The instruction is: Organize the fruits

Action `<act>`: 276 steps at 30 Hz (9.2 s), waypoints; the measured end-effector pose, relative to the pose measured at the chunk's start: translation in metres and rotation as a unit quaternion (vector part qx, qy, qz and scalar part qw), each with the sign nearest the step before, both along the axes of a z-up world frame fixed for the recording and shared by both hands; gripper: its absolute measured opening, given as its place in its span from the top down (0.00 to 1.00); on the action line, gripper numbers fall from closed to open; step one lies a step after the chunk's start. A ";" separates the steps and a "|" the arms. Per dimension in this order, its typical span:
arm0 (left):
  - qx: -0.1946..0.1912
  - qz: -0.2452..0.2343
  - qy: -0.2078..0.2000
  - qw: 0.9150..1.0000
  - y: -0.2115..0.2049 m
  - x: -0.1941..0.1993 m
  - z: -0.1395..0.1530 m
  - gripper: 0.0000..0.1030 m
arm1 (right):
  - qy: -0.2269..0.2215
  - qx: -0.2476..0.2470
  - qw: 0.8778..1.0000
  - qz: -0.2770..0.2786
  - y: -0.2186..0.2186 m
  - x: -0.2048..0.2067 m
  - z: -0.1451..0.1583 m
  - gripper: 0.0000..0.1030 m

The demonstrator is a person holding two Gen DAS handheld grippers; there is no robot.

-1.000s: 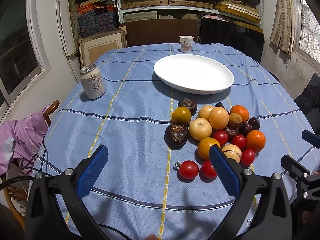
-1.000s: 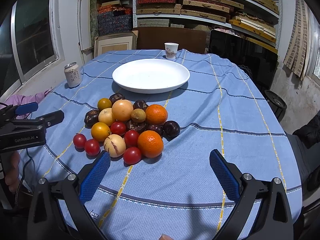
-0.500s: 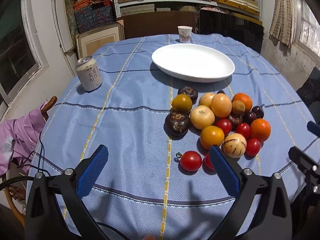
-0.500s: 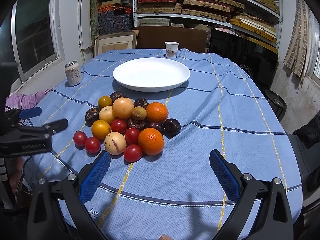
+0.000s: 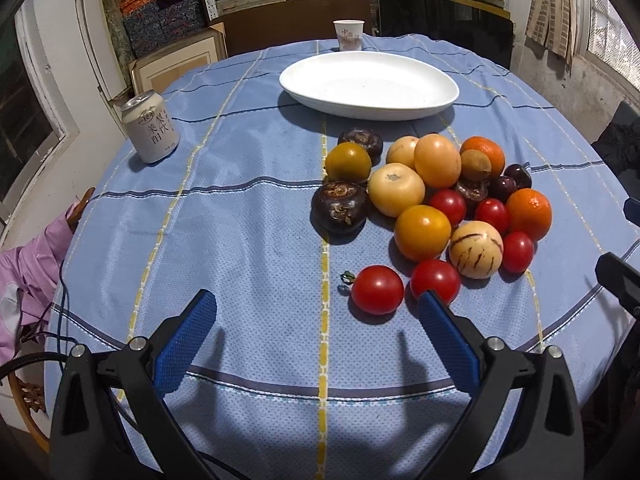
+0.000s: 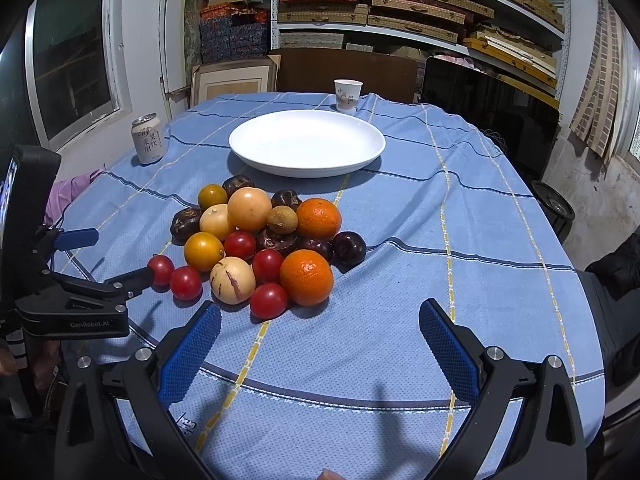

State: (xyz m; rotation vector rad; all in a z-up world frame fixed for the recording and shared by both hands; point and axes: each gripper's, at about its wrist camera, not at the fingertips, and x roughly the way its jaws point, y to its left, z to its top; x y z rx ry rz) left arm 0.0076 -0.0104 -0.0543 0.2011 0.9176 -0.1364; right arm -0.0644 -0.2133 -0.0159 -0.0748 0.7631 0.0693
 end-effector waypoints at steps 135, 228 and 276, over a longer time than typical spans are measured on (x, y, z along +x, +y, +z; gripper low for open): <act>-0.033 -0.103 -0.037 0.993 -0.008 -0.004 -0.003 0.12 | 0.013 0.064 0.995 0.073 -0.017 0.050 -0.020 0.43; -0.088 -0.060 -0.069 0.992 -0.006 0.128 0.041 0.16 | 0.002 0.100 0.992 0.076 -0.037 0.150 0.005 0.53; -0.058 -0.067 -0.020 0.996 0.010 0.054 -0.013 0.16 | 0.077 0.112 0.987 0.084 -0.047 0.121 -0.051 0.70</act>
